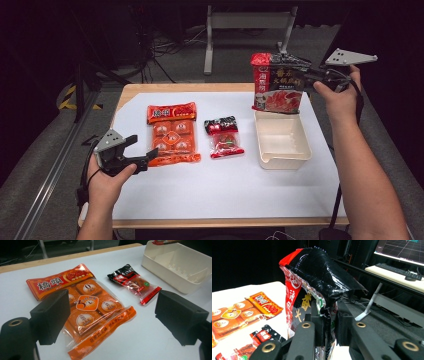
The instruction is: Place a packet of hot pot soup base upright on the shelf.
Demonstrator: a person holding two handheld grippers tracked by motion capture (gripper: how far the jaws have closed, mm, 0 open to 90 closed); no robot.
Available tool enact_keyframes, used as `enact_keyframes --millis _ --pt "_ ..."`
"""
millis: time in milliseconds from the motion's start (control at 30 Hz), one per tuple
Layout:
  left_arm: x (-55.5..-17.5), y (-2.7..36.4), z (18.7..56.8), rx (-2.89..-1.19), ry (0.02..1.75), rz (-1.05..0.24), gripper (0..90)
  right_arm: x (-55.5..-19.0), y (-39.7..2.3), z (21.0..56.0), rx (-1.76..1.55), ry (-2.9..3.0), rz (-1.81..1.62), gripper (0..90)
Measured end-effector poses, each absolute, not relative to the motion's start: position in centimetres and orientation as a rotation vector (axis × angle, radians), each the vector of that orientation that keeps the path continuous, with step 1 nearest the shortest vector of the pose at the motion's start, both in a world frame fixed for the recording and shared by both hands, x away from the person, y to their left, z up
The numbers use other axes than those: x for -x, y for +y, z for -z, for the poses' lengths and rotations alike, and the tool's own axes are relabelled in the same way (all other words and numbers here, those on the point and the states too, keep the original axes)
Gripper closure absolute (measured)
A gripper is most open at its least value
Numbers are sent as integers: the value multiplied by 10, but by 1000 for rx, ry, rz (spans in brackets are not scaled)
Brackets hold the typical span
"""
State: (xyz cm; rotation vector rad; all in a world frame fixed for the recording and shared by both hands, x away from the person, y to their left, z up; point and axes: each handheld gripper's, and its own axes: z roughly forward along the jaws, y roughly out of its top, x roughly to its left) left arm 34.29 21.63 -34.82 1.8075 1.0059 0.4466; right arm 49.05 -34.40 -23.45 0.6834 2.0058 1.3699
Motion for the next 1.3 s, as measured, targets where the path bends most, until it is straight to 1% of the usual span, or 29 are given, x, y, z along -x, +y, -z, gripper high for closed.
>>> enact_keyframes --millis 467,700,900,1300 --pt "-337 224 352 -1801 1036 -450 140 -504 -350 248 -628 2019 -1344 797" --pt "-334 227 355 -1798 1058 -454 140 -510 -353 260 -631 2034 -1375 796" --pt "-333 228 356 -1806 1060 -452 140 -512 -352 270 -638 2053 -1370 795" --pt "-335 228 358 -1806 1065 -444 140 -514 -350 277 -632 2067 -1341 791"
